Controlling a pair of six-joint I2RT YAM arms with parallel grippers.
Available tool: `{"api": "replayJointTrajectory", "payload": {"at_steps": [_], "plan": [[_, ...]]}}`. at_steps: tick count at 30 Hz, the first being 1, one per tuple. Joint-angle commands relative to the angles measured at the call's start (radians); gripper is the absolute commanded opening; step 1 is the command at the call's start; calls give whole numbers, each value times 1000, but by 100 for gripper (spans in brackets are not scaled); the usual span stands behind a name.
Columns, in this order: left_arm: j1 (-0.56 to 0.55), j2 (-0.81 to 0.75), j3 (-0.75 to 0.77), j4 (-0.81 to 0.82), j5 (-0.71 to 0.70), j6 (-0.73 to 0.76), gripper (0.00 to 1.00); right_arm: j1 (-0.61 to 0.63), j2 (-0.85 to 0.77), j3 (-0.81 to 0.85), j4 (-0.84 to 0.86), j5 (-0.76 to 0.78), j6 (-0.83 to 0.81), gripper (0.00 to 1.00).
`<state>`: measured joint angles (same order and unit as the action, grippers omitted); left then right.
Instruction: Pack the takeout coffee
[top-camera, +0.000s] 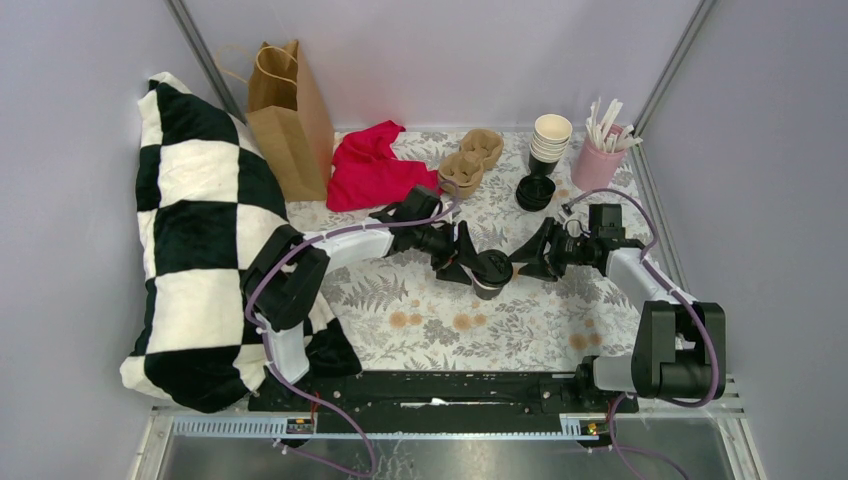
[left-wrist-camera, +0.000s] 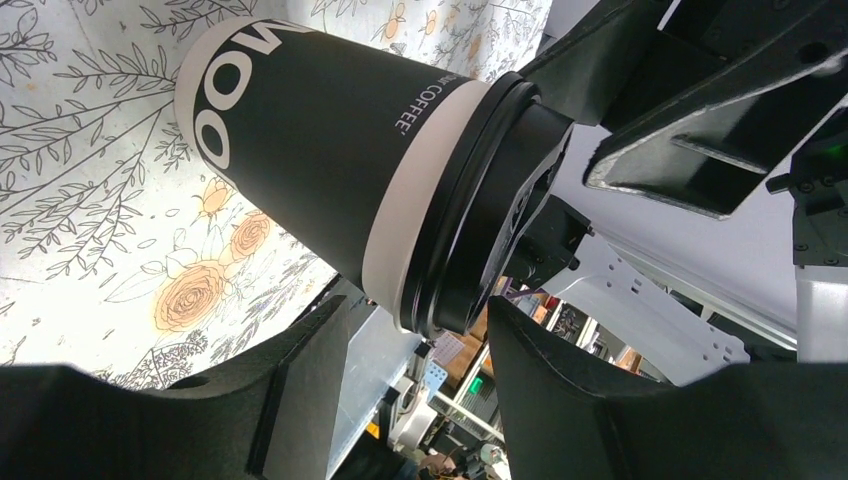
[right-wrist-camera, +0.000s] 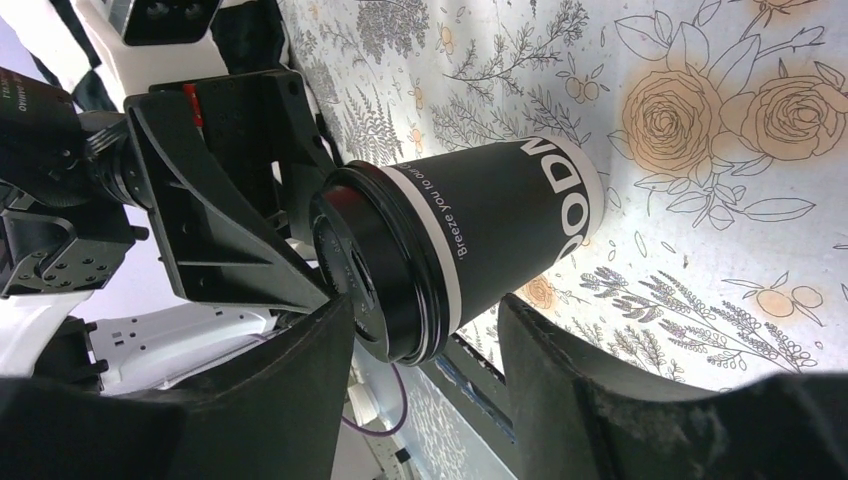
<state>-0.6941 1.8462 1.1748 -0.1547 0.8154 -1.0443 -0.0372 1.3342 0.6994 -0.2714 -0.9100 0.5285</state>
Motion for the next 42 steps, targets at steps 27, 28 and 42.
{"api": "replayJointTrajectory", "payload": {"at_steps": [27,28,42], "plan": [[-13,28,10,97,-47,-8,33,30,12,-97,57,-26,33,67],[-13,28,8,96,-48,-8,33,31,1,-77,19,-24,9,70],[-13,51,26,21,-81,69,34,33,57,-187,191,-68,105,55]]}}
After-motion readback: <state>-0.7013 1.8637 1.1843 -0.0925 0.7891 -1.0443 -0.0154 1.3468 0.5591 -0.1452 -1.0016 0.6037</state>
